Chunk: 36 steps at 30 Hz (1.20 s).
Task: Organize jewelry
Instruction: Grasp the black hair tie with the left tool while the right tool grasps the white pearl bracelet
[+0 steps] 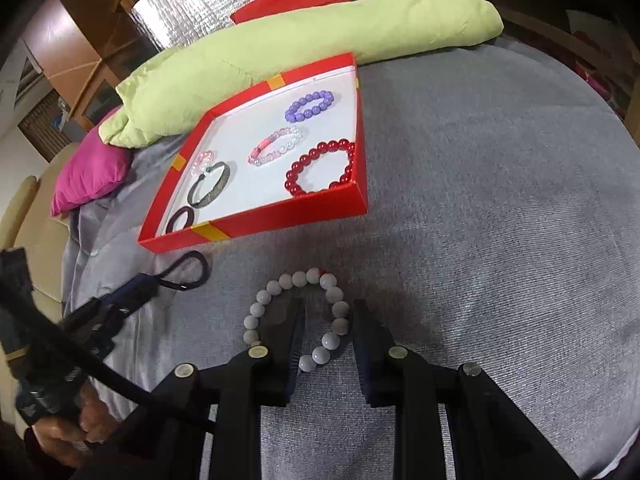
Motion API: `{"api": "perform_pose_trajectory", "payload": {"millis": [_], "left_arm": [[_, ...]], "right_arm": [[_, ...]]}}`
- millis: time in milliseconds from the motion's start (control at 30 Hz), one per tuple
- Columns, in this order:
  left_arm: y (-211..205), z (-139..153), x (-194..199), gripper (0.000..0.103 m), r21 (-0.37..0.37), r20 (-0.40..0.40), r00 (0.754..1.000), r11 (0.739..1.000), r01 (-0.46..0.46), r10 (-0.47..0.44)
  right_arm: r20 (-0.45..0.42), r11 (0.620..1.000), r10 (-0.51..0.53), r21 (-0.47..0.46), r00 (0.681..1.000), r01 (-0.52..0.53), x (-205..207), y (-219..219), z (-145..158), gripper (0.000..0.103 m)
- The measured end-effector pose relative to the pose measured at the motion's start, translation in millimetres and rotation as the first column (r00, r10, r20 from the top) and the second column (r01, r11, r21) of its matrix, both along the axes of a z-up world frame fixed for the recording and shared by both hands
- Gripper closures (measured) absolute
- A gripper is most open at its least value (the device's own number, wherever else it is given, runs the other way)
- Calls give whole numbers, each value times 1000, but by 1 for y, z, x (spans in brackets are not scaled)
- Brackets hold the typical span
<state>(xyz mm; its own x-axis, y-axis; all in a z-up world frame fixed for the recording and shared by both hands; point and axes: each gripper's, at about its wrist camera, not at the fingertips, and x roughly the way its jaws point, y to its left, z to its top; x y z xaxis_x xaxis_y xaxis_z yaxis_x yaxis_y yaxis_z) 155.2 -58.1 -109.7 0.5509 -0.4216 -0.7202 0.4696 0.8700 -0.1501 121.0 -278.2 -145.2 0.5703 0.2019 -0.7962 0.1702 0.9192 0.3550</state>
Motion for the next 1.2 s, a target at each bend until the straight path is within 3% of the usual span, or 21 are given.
{"api": "perform_pose_trajectory", "payload": {"millis": [67, 167, 367, 400, 433, 500, 600, 667, 767, 833, 867, 900, 1033, 1100, 1133, 1167, 1200], "left_arm": [[2, 0, -1, 85, 17, 0, 1000, 1000, -3, 3], [3, 0, -2, 85, 20, -8, 1000, 1000, 5, -5], [5, -3, -4, 82, 70, -11, 1000, 998, 5, -4], [5, -4, -4, 74, 77, -14, 1000, 997, 7, -6], [5, -4, -4, 56, 88, -15, 1000, 996, 8, -6], [7, -4, -5, 42, 98, -4, 1000, 995, -2, 2], [5, -2, -7, 41, 76, -2, 1000, 997, 22, -22], [0, -5, -7, 40, 102, 0, 999, 994, 36, -36], [-10, -13, -5, 40, 137, -20, 998, 988, 69, -67], [-14, -17, -5, 40, 162, -19, 997, 984, 76, -74], [-15, -19, -5, 40, 168, -21, 997, 983, 77, -74], [-15, -19, -4, 42, 165, -21, 997, 983, 76, -73], [-12, -20, -4, 79, 136, -35, 996, 987, 89, -85], [-13, -22, -4, 82, 140, -38, 995, 986, 94, -89], [-13, -21, -5, 88, 141, -31, 995, 985, 97, -94], [-14, -20, -6, 91, 140, -24, 995, 985, 103, -101], [-14, -18, -7, 92, 138, -13, 994, 985, 109, -108]], "right_arm": [[-1, 1000, 13, -9, 1000, -14, 1, 3, -1, 78], [4, 999, 28, -27, 1000, -28, 1, 6, -1, 93], [29, 999, 21, -48, 999, -20, -1, 3, 3, 93], [34, 999, 17, -46, 999, -15, -1, 2, 4, 93], [39, 999, 12, -48, 999, -10, -2, 1, 6, 93], [53, 998, -5, -61, 999, 8, -3, -1, 8, 93], [58, 999, -15, -44, 998, 18, -3, -4, 10, 93], [55, 999, -20, -33, 998, 22, -3, -6, 10, 92], [54, 1000, -24, -10, 998, 25, -3, -8, 12, 82], [50, 999, -31, -8, 998, 31, -3, -8, 11, 64], [46, 999, -33, -12, 998, 34, -3, -8, 11, 64], [45, 999, -32, -13, 998, 32, -3, -8, 10, 64], [23, 999, -12, -41, 1000, 13, 0, -4, 4, 64], [2, 997, 9, -75, 1000, -9, 2, 3, 0, 66], [10, 995, 18, -103, 1000, -17, 1, 6, 1, 84], [12, 993, 40, -116, 999, -38, 2, 10, 2, 92], [9, 992, 56, -116, 998, -54, 2, 13, 1, 92]]}}
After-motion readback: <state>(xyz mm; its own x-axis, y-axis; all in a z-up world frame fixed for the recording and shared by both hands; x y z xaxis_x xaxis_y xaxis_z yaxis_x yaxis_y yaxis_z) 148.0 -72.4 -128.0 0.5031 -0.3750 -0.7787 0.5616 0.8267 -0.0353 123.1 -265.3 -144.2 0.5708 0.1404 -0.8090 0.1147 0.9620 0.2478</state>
